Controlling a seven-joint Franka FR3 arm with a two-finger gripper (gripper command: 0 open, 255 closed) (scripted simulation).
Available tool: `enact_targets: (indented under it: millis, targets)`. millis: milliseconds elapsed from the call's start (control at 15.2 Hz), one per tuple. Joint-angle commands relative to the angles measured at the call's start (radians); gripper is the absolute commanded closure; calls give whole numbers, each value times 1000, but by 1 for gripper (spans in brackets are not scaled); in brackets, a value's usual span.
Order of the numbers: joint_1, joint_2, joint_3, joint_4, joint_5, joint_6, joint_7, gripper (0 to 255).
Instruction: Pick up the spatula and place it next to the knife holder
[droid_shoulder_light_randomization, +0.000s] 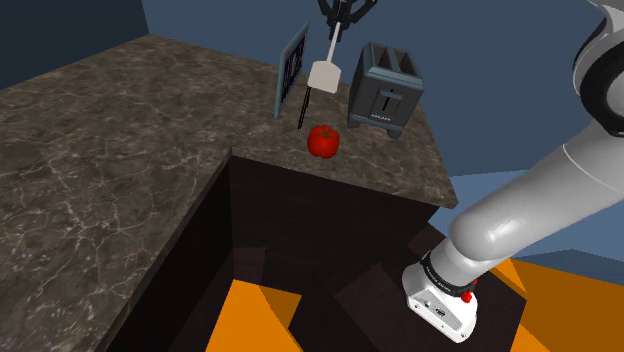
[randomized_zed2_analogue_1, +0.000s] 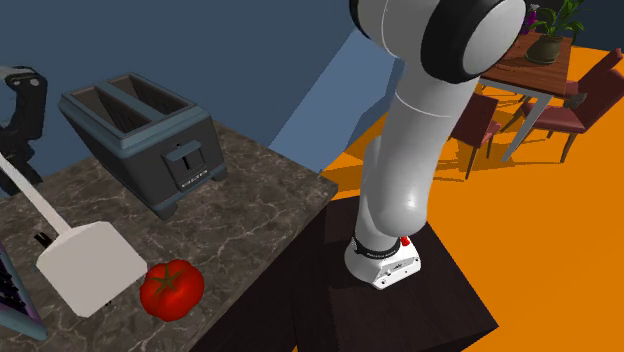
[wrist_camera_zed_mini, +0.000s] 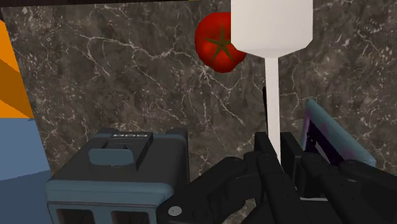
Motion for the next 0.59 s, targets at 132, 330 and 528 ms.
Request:
enact_targets:
  millis: [132,330,528]
  targets:
    - [66,189,88,199,-102,-44,131,255]
    - [64,172,80,150,-90,-9,127,255]
    - [53,141,73,73,-72,43,119,255]
